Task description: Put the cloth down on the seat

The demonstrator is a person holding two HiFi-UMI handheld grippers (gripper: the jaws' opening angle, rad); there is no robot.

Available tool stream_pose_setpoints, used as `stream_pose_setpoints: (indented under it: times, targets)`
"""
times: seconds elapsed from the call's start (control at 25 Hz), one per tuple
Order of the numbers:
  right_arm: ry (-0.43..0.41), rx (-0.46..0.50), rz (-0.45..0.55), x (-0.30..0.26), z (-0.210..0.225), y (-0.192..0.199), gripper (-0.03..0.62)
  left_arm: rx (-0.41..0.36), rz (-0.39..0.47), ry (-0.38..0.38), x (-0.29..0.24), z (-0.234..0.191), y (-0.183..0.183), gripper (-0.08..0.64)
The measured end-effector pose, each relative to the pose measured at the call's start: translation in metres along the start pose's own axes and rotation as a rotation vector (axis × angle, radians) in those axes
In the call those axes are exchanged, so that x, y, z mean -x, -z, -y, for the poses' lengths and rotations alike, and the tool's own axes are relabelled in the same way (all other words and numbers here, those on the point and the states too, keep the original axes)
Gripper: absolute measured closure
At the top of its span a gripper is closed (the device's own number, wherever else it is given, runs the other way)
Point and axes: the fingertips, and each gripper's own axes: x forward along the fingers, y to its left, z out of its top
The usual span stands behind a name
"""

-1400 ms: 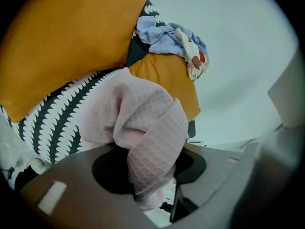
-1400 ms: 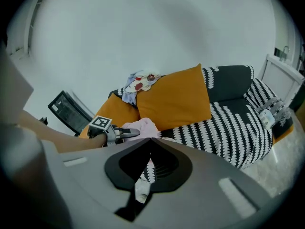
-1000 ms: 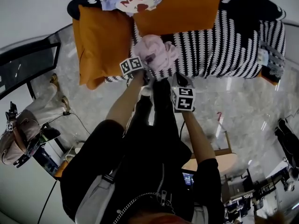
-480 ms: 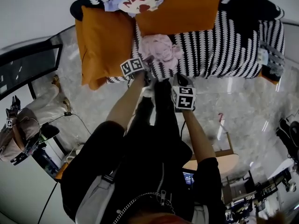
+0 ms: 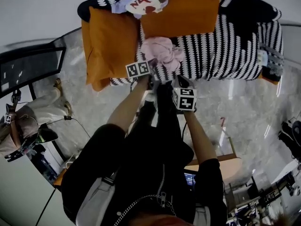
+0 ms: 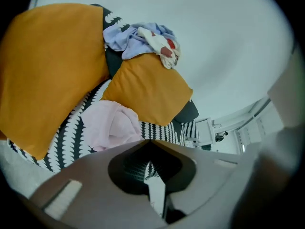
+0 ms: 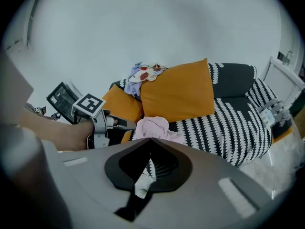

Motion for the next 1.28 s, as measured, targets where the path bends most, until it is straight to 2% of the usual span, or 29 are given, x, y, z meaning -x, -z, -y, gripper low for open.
stream_pose_setpoints:
  times: [0.36,0.6,0.8,0.96,1.12,1.28]
  targets:
    - [-0.037,0.027,0.043,0.022,-0.036,0.010,0.589,-0.248,0.023,-0.016,0.045,0.028,0.002,0.551]
    - [-0.012,0.057,0.170,0.050,-0.056,-0.005,0.591,-0.435,0.044,0.015,0.082,0.059,0.005,0.551]
    - [-0.029,0.085,0.370,0.089,-0.076,-0.025,0.589,-0.559,0.050,0.092,0.112,0.089,0.018,0.551]
    - [0.002,0.137,0.382,0.110,-0.092,-0.020,0.589,-0.654,0.063,0.137,0.144,0.111,0.030,0.551]
    - [0.022,0.119,0.400,0.128,-0.104,-0.016,0.589,-0.770,0.092,0.180,0.172,0.138,0.039,0.551]
    - [0.022,0.111,0.472,0.151,-0.121,-0.021,0.591,-0.887,0.138,0.209,0.199,0.161,0.045,0.551]
